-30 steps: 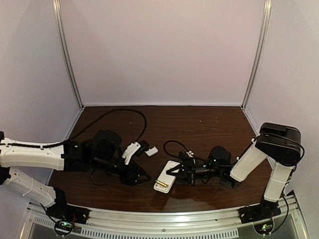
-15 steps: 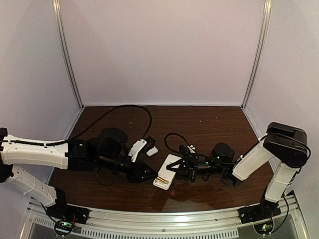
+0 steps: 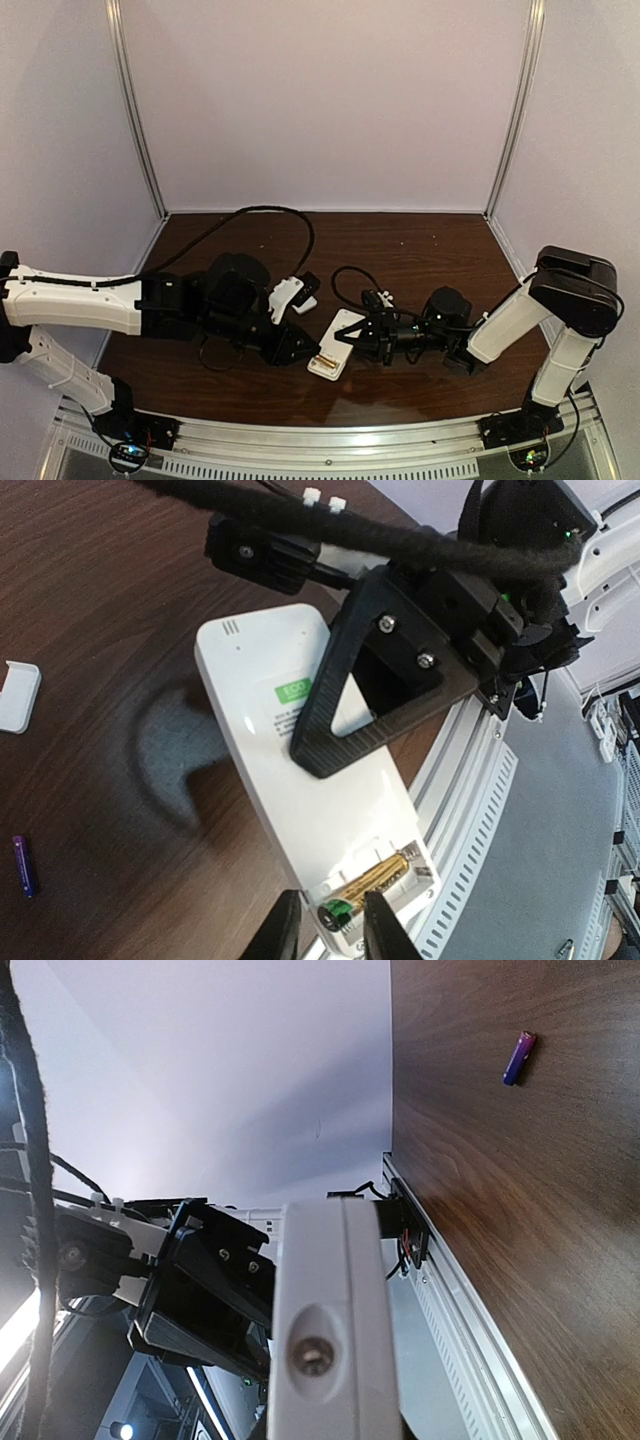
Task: Load the batteries into the remote control
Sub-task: Load the battery into the battery compartment.
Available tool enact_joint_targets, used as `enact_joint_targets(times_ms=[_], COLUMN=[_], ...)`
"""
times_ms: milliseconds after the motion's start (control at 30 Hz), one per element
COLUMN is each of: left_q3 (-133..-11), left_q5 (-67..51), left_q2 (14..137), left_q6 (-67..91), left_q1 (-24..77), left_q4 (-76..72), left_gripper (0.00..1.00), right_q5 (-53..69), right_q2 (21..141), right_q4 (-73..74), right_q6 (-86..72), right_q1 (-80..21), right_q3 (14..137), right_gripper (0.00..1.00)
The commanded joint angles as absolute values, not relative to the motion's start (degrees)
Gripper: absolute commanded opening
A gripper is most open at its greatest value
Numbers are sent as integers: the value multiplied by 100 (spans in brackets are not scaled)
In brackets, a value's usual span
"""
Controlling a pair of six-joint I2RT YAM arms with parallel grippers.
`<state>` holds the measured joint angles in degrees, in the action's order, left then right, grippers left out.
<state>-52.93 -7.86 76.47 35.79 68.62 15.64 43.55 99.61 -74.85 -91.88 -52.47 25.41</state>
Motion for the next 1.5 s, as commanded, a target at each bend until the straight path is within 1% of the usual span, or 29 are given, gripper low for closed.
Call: enact_joint_targets(times_ms=[0, 200, 433, 767, 1467], left_q3=[-5564, -5662, -5777, -5836, -5957], left_q5=[-565, -705, -539, -608, -1250], left_q2=[7729, 7902, 8022, 8156, 8731], left_q6=[3450, 3410, 3436, 3392, 3322], left_q1=[6973, 7032, 7053, 7136, 7201], left_q4=[1756, 1812, 2074, 2083, 1966], left_gripper=[26, 23, 21, 15, 6], right_q5=[4224, 4201, 4184, 4196, 4184], right_q2=[10065, 10098, 10112, 10129, 10115], right_q4=[-8530, -8571, -8608, -8689, -9015], right_q6=[-9255, -9275, -9290, -9321, -9393], right_q1=[-5232, -5236, -5214, -5205, -5177], right_q3=[2416, 2391, 2356, 2353, 2426], right_gripper=[0, 0, 0, 0, 0])
